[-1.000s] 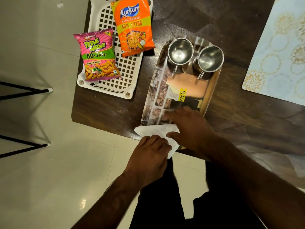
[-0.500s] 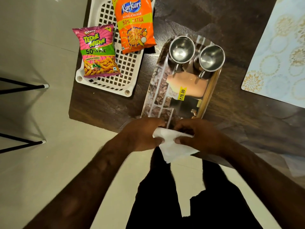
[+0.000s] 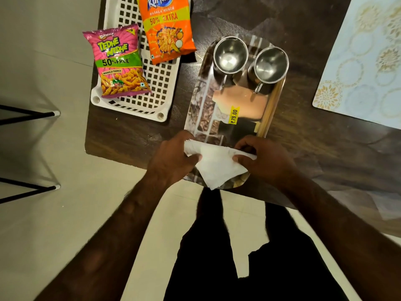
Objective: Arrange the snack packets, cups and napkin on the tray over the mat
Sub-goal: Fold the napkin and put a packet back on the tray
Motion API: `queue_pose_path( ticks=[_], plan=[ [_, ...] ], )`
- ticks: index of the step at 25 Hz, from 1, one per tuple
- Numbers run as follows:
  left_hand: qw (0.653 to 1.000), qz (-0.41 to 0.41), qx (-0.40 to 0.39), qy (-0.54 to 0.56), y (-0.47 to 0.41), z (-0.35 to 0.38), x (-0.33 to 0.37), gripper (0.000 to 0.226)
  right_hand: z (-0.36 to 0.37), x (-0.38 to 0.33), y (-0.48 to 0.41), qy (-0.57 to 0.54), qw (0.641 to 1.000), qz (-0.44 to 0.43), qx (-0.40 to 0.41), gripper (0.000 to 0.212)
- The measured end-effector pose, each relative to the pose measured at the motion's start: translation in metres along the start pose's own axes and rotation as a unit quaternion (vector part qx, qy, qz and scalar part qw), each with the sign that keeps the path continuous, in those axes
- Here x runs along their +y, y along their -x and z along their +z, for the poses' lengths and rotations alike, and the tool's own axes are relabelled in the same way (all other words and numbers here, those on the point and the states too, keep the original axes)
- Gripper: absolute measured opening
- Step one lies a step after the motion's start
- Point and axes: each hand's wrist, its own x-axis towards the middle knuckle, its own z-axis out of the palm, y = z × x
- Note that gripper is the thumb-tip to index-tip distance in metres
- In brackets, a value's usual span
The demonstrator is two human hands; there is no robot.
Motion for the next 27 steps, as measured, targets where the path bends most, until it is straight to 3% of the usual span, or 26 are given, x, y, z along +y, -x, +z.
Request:
queue_pose_path(
  ticks=[6, 14, 17, 19, 21, 23, 25, 27],
  plan=[
    [0.996, 0.022, 0.003, -0.090, -0.001, -0.001, 0.006, 0.043, 0.002, -0.008, -0.005, 0.079, 0.996, -0.026, 0.016, 0.022],
    [0.985, -0.009, 0.003, -0.175, 0.001, -0.001, 0.017, 0.054, 0.004, -0.017, 0.012, 0.198, 0.979, -0.024, 0.035, 0.036],
    [0.987, -0.009, -0.007, -0.163, 0.010, -0.006, 0.018, 0.054, -0.003, -0.025, 0.018, 0.206, 0.977, 0.008, 0.051, 0.043],
    [0.993, -0.010, 0.001, -0.116, 0.009, -0.021, 0.021, 0.042, -0.009, -0.032, 0.018, 0.187, 0.979, 0.022, 0.070, 0.037],
    [0.997, 0.014, 0.058, -0.054, 0.000, -0.045, 0.030, 0.026, -0.015, -0.041, 0.013, 0.177, 0.981, 0.026, 0.081, 0.026],
    [0.984, 0.063, 0.168, -0.022, -0.019, -0.069, 0.048, 0.021, -0.018, -0.050, 0.011, 0.154, 0.984, 0.035, 0.077, 0.018],
    [0.958, 0.110, 0.258, -0.051, -0.048, -0.094, 0.072, 0.034, -0.018, -0.058, 0.010, 0.145, 0.986, 0.039, 0.068, 0.013],
    [0.946, 0.121, 0.272, -0.127, -0.082, -0.111, 0.097, 0.053, -0.015, -0.064, 0.011, 0.144, 0.987, 0.036, 0.056, 0.007]
  ],
)
